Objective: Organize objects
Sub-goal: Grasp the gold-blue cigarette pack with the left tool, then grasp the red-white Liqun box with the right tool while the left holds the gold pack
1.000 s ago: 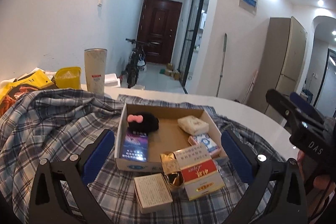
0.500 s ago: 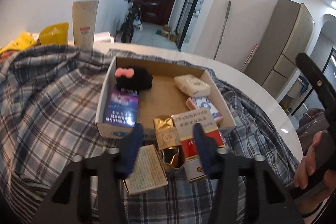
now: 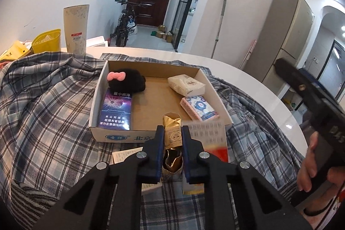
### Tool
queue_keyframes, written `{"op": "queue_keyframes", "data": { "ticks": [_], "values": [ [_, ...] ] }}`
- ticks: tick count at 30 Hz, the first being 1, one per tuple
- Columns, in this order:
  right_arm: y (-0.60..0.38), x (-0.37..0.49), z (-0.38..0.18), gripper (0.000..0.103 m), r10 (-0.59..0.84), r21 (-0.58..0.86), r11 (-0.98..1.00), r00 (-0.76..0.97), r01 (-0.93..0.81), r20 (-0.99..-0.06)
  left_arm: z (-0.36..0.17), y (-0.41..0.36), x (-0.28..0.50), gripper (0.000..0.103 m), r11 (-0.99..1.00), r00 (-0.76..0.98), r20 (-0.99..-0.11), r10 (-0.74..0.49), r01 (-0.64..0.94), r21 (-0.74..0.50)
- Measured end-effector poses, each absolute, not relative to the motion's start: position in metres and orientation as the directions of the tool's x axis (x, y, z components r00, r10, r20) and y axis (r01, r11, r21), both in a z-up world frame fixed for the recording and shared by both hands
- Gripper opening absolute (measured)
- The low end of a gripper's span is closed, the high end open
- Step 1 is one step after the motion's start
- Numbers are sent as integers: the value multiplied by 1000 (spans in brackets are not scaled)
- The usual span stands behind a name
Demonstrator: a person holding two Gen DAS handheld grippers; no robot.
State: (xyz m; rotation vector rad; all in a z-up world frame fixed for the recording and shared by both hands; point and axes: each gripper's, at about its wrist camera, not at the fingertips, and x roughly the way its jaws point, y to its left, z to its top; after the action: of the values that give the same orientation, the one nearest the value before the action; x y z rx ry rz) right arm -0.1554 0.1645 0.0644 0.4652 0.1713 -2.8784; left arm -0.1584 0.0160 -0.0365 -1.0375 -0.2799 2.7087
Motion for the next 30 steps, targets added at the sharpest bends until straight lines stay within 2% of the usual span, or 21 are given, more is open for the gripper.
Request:
{"op": "queue_keyframes", "data": {
  "ticks": [3, 7, 11, 16, 19, 21, 24, 27, 30],
  "values": [
    [169, -158, 64, 103, -187, -67, -972, -917, 224, -354, -30, 15, -154, 16, -946, -736, -603, 306, -166, -277],
    [178, -146, 70, 103, -210, -7, -973, -899, 231, -384, -17, 11, -140, 16, -938, -792, -519, 322, -191, -290],
    [184, -130, 64, 103, -221, 57, -974, -871, 218, -440, 3, 15, -115, 16, -959, -882, -391, 265, -199, -200],
    [184, -114, 43, 103, -191, 127, -981, -839, 147, -509, 21, 28, -90, 16, -973, -929, -289, 230, -209, -101],
    [174, -112, 35, 102, -186, 137, -982, -815, 132, -549, 29, 25, -80, 16, -975, -940, -261, 217, -198, -98],
    [163, -110, 30, 95, -193, 131, -981, -798, 144, -571, 32, 20, -77, 16, -973, -944, -241, 226, -205, -109],
    [141, -105, 15, 93, -166, 73, -985, -780, 154, -603, 31, 11, -77, 16, -979, -958, -212, 191, -172, -105],
    [125, -109, -2, 83, -197, 89, -979, -730, 184, -654, 29, 6, -85, 16, -977, -950, -243, 194, -164, -140],
    [117, -116, -10, 80, -193, 87, -979, -708, 183, -679, 26, 3, -91, 16, -972, -938, -278, 206, -164, -167]
  ]
}}
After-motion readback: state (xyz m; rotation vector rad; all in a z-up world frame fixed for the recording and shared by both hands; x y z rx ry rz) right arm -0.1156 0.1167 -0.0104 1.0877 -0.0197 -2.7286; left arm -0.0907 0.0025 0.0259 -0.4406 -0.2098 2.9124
